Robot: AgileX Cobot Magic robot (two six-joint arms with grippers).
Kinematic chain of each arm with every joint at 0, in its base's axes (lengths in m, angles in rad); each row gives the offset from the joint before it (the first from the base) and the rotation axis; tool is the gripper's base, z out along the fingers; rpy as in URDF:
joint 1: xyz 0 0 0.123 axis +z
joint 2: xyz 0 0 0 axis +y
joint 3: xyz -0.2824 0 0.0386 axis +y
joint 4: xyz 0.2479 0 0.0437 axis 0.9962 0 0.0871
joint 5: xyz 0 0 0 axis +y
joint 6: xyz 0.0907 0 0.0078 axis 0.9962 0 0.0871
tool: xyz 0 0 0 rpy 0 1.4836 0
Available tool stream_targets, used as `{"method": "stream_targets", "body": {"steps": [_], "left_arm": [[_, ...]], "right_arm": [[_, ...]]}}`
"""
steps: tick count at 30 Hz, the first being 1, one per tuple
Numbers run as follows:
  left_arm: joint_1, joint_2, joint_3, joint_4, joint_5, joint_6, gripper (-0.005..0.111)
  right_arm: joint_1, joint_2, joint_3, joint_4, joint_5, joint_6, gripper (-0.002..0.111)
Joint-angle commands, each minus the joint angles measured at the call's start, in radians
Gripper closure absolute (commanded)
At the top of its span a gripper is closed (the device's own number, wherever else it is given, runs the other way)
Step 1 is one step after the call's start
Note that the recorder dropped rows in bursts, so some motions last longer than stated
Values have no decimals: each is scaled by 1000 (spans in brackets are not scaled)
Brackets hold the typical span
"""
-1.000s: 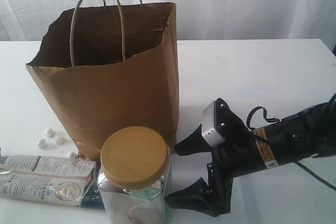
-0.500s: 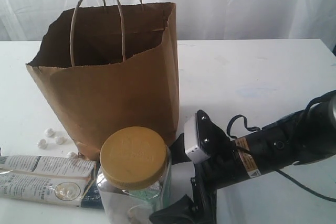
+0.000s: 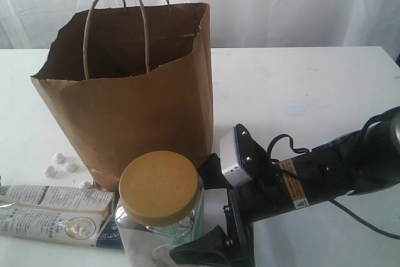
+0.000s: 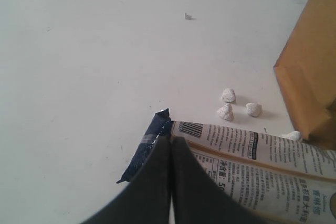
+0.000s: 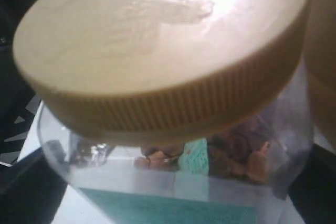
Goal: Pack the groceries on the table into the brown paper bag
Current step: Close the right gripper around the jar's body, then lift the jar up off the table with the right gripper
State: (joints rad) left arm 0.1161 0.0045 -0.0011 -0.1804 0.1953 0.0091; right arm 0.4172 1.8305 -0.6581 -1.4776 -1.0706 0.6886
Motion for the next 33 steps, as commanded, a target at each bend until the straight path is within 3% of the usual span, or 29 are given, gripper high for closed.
{"method": "stream_targets", "body": {"steps": [1, 15, 24, 33], "left_arm": [[-4, -5, 1, -7, -8, -9, 107], [-4, -5, 1, -7, -8, -9, 107], [-4, -5, 1, -7, -8, -9, 107], [-4, -5, 1, -7, -8, -9, 107]], "right_arm": [[1, 0, -6, 8, -16, -12, 3], [1, 0, -6, 7, -16, 106, 3], [112, 0, -6, 180, 164, 64, 3], [121, 0, -4, 177, 266, 49, 5]]}}
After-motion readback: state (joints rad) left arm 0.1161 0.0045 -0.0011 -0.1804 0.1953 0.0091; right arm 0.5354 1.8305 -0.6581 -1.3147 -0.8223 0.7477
